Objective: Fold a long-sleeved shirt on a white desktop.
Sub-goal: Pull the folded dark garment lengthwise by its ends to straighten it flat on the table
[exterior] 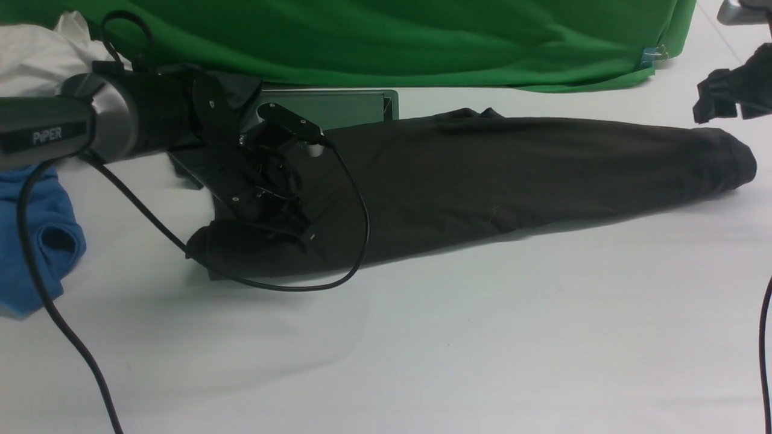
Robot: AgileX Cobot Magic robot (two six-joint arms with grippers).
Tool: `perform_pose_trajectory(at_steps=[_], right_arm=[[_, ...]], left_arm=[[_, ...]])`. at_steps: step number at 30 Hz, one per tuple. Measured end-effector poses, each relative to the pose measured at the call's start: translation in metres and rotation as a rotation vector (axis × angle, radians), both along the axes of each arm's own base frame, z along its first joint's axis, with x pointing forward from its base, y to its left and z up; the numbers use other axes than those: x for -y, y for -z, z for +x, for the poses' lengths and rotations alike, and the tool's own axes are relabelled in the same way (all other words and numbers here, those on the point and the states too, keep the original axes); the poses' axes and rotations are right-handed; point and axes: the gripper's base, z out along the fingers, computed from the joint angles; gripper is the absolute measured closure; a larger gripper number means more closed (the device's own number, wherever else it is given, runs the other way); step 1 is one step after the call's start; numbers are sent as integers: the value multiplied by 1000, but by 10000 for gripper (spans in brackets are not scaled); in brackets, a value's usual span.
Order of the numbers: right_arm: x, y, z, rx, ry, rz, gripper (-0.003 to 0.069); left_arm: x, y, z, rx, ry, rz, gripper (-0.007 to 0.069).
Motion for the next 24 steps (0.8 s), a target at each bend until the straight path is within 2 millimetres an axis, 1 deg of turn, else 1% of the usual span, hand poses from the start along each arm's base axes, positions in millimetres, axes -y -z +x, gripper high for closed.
perform_pose_trajectory(at_steps=[3, 6, 9, 13, 15, 18, 20, 24], right_arm=[[3, -4, -6, -48, 31, -8, 27], [11, -2, -11, -90, 67, 12, 15], [16, 5, -9, -81, 96, 57, 14], [21, 32, 0, -68, 107, 90, 12], [21, 37, 2, -68, 108, 93, 12], [22, 59, 6, -87, 110, 103, 11], [22, 70, 8, -97, 107, 105, 11], [21, 73, 10, -81, 95, 120, 13]], left_arm=[[0, 0, 0, -2, 0, 0, 608], [0, 0, 0, -4, -1, -3, 608], [0, 0, 0, -5, -3, -7, 608], [1, 0, 0, -7, -7, -11, 608], [1, 0, 0, -7, -8, -13, 608], [1, 0, 0, -7, -9, -14, 608], [1, 0, 0, -7, -9, -14, 608], [1, 0, 0, -7, -9, -14, 608]])
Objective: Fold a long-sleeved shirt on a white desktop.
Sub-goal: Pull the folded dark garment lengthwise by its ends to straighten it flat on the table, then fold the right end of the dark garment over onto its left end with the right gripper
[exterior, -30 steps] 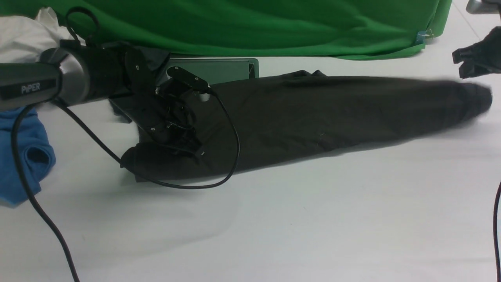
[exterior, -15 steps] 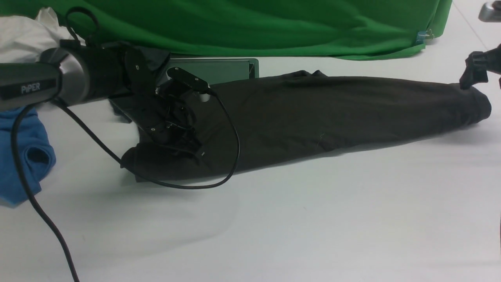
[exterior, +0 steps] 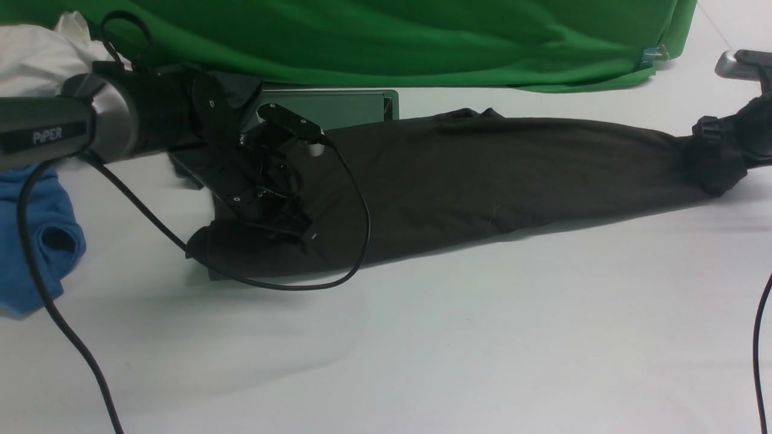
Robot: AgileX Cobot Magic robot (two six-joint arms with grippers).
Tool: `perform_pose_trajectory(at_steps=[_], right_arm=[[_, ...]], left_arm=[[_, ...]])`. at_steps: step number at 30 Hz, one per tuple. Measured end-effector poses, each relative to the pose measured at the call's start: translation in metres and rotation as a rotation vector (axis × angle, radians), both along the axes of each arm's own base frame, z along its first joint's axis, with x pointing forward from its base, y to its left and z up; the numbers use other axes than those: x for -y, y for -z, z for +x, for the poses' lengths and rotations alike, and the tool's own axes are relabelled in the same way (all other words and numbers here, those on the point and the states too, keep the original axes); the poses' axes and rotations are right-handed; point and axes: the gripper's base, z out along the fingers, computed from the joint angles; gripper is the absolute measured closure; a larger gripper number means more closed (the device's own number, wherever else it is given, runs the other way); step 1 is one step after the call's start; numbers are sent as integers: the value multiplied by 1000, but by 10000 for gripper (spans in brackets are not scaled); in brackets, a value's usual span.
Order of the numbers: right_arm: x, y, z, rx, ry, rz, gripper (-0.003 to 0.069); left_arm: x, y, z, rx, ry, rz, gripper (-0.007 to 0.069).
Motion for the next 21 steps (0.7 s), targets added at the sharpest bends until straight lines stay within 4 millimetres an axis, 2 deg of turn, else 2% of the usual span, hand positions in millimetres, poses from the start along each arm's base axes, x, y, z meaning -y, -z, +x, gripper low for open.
perform_pose_trajectory(at_steps=[2, 4, 6, 8, 9, 11, 12, 13, 15, 17, 19, 21], right_arm=[[-1, 0, 1, 6, -8, 9, 27], [-3, 1, 2, 11, -20, 29, 95], [-4, 1, 2, 11, -33, 39, 189], [-5, 2, 1, 6, -38, 50, 332], [-6, 2, 0, -2, -44, 58, 427], [-7, 2, 0, -10, -48, 65, 516], [-8, 0, -2, -23, -54, 75, 574], [-7, -3, -5, -34, -62, 80, 591], [-3, -13, -13, -71, -80, 80, 599], [8, -32, -26, -95, -56, 63, 599], [14, -43, -36, -108, -34, 47, 599], [38, -79, -72, -129, 66, -27, 599]], left_arm=[[0, 0, 0, 0, 0, 0, 608], [0, 0, 0, 0, 0, 0, 608], [0, 0, 0, 0, 1, 0, 608], [0, -3, -1, 6, 2, -1, 608], [0, -9, -2, 10, 1, -11, 608], [0, -17, -5, 20, -6, -26, 608], [1, -36, -9, 52, -13, -53, 608], [1, -51, -13, 81, -18, -74, 608], [3, -81, -22, 155, -15, -103, 608], [7, -118, -38, 247, 6, -129, 608], [10, -134, -46, 286, 18, -142, 608], [17, -173, -75, 366, 68, -174, 608]])
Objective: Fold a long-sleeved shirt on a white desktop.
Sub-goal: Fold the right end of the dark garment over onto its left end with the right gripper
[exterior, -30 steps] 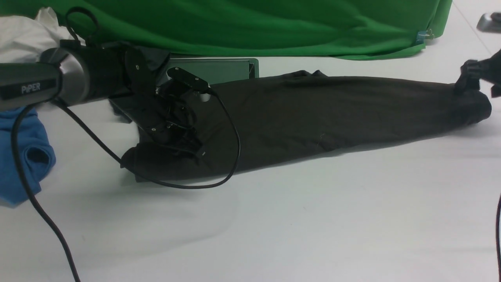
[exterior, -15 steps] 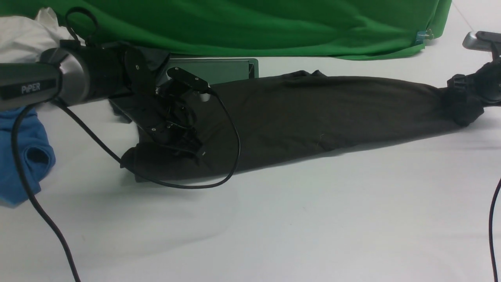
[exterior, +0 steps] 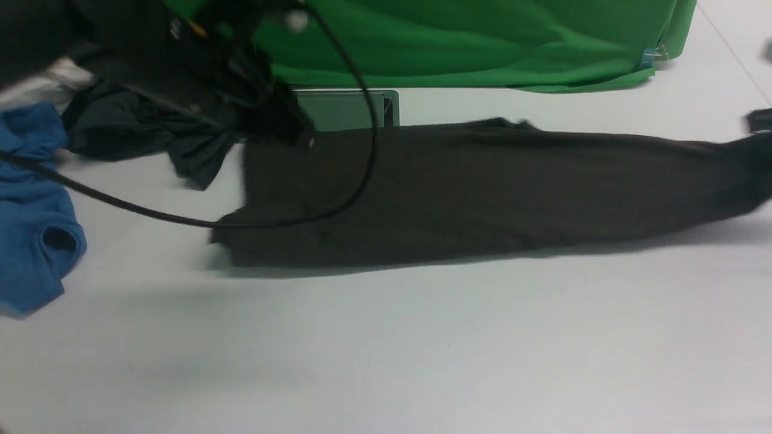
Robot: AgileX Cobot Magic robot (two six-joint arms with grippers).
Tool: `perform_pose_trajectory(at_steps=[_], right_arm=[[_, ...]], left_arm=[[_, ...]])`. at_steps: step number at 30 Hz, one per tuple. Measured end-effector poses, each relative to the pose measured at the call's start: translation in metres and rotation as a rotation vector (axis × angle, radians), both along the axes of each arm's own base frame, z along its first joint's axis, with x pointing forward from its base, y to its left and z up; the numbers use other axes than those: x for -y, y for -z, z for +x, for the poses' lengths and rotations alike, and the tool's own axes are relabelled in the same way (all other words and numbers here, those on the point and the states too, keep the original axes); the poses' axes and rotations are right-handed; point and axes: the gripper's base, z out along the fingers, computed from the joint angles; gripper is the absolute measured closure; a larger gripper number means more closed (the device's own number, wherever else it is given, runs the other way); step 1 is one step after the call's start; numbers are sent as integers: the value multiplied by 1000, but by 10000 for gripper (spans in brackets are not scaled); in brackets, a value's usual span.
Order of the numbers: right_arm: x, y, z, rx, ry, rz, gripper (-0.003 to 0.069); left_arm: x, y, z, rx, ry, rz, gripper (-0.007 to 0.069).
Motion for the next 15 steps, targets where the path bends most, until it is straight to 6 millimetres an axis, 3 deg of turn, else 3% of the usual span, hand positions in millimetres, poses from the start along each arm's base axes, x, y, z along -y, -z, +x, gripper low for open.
perform_pose_trajectory(at_steps=[2, 4, 6, 8, 11, 15], right_arm=[[8, -11, -13, 0, 44, -21, 599], [25, -36, -41, 17, 146, -51, 599], [25, -60, -57, 41, 183, -62, 599], [20, -71, -62, 62, 184, -56, 599], [-4, -95, -66, 124, 145, -31, 599], [-51, -124, -65, 238, 54, 34, 599]], left_arm=[[2, -10, -10, 15, 19, -5, 608], [5, -28, -33, 35, 55, -20, 608], [4, -36, -53, 51, 72, -29, 608], [0, -37, -64, 57, 69, -35, 608], [-8, -34, -86, 80, 40, -54, 608], [-19, -30, -113, 156, 5, -81, 608]])
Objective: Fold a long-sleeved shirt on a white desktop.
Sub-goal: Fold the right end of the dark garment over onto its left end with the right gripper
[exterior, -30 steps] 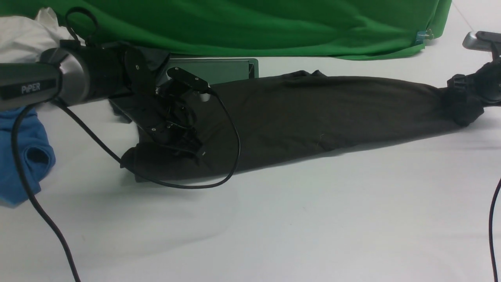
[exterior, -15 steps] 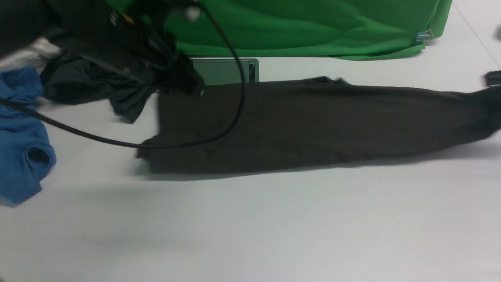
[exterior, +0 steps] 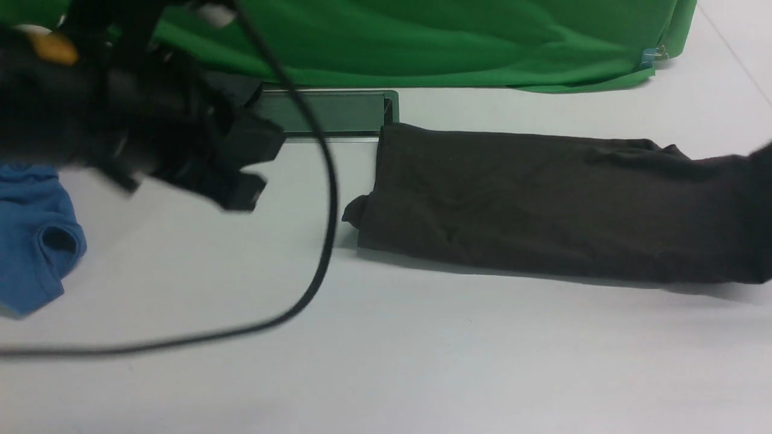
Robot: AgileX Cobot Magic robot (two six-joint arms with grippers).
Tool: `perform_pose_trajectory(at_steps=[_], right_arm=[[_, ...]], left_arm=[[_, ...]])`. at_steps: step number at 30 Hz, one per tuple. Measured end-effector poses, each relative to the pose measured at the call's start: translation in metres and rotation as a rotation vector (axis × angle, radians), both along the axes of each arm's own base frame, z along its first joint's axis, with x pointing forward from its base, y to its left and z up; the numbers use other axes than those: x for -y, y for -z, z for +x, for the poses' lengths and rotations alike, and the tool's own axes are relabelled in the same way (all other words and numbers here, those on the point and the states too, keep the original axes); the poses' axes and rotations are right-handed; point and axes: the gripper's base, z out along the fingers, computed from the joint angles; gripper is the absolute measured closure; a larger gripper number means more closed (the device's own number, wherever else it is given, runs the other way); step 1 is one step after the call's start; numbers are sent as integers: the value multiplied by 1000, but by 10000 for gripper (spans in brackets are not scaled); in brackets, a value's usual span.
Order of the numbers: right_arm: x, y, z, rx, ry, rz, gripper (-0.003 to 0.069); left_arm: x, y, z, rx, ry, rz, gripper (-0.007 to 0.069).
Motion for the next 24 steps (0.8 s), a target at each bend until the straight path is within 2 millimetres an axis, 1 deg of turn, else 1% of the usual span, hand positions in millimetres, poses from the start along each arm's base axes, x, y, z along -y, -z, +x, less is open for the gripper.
perform_pose_trajectory(at_steps=[1, 2, 3, 4, 5, 6, 10, 11, 12, 14, 15, 16, 22, 24], right_arm=[[-11, -5, 1, 24, -27, 12, 599], [-31, -12, 4, 69, -79, 47, 600], [-41, -16, 6, 92, -105, 66, 600], [-59, -20, 10, 120, -150, 96, 600], [-71, -23, 12, 134, -181, 109, 600], [-90, -27, 16, 158, -226, 138, 600], [-142, -39, 30, 215, -355, 198, 600], [-154, -40, 36, 223, -384, 211, 600], [-161, -41, 39, 227, -401, 218, 600], [-181, -39, 47, 222, -449, 232, 600], [-194, -35, 55, 207, -482, 240, 600], [-204, -31, 58, 194, -508, 245, 600], [-254, -3, 79, 106, -618, 271, 600], [-265, 4, 84, 89, -635, 277, 600]], left_arm=[[-2, 3, -5, 11, -7, -4, 608], [-5, 6, -10, 28, -17, -10, 608], [-6, 6, -14, 52, -27, -19, 608], [-8, 7, -16, 71, -38, -26, 608], [-9, 7, -18, 84, -42, -30, 608], [-10, 6, -19, 98, -48, -35, 608], [-10, 6, -20, 111, -53, -39, 608], [-10, 6, -20, 111, -53, -39, 608], [-10, 6, -20, 112, -53, -40, 608], [-10, 6, -21, 113, -53, -40, 608], [-10, 6, -21, 113, -53, -40, 608], [-10, 6, -21, 113, -53, -40, 608], [-11, 6, -21, 114, -53, -37, 608], [-11, 6, -21, 115, -53, -33, 608]])
